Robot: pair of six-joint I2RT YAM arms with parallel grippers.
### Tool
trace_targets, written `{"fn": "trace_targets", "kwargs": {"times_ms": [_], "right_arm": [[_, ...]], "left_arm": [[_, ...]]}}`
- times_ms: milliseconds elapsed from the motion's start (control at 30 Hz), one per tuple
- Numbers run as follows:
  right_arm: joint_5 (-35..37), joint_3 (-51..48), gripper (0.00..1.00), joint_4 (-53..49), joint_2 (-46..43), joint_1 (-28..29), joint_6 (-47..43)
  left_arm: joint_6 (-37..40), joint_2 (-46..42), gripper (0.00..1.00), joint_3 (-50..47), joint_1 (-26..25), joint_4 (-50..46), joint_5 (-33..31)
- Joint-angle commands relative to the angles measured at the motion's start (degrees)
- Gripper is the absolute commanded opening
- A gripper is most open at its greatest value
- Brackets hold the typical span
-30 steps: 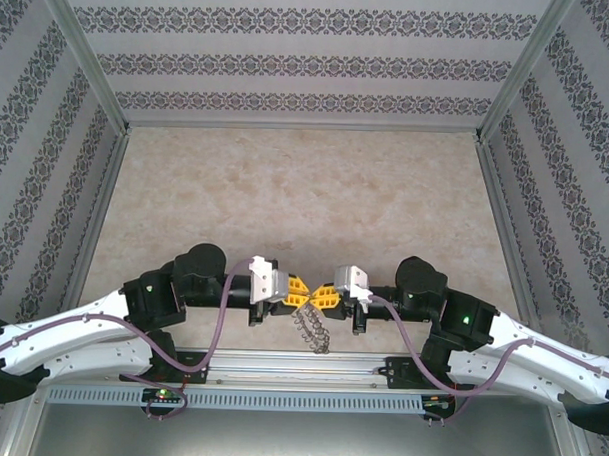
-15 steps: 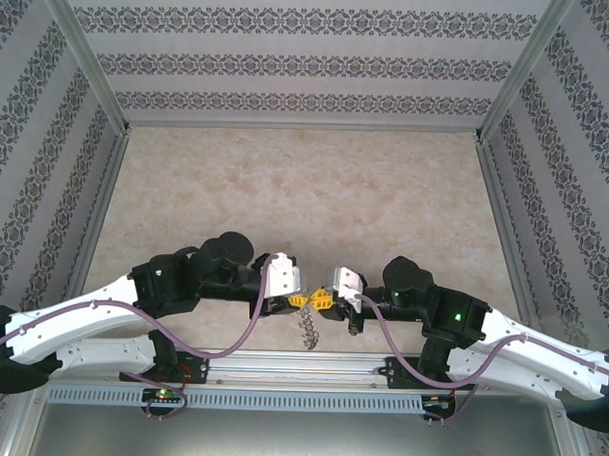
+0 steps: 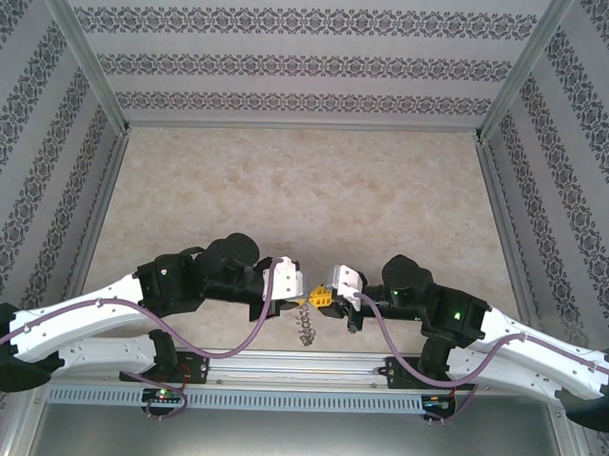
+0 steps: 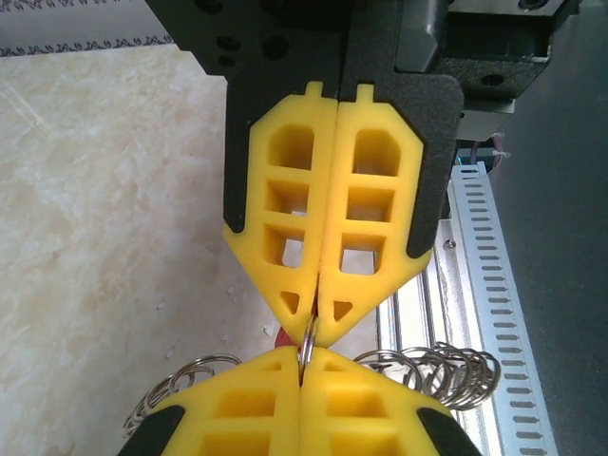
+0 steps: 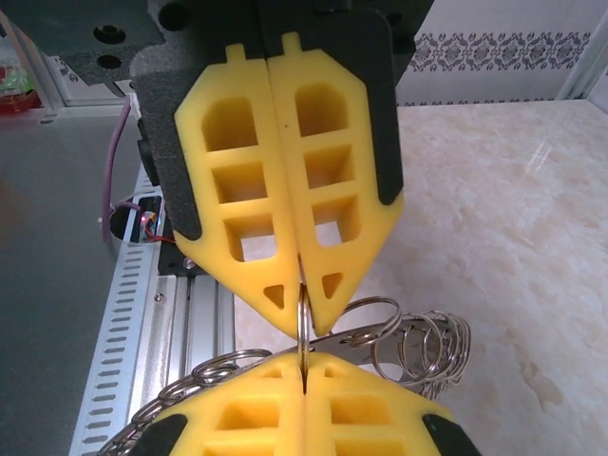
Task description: Put the keys on the keyring
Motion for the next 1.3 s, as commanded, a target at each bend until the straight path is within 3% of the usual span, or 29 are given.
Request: {"fn": "trace_targets", "kwargs": {"times_ms": [0,133,367,1267], "right_arm": [[-1.91,1.68,0.0,2.1,-1.06,0.04,-0.32],[-2.5,0.81,0.0,2.32,-2.07,0.04,0.08],[-2.97,0.1,0.17,2.9,-2.28,-0.02,0.74],[-0.81,-0.35,0.14,3.74,-1.24,-0.04,1.22]], "left_arm": [[-0.28,-2.95,0.0,-1.13,-0.39,4.9,1.35],[-2.12,-6.14,0.0,-3.97,-0.3,9.87,3.73],[-3.94,-8.9,0.0,-7.78,-0.04,14.87,4.67],[-3.86,-10.08,0.0,-8.73,0.41,16.6,5.74]]}}
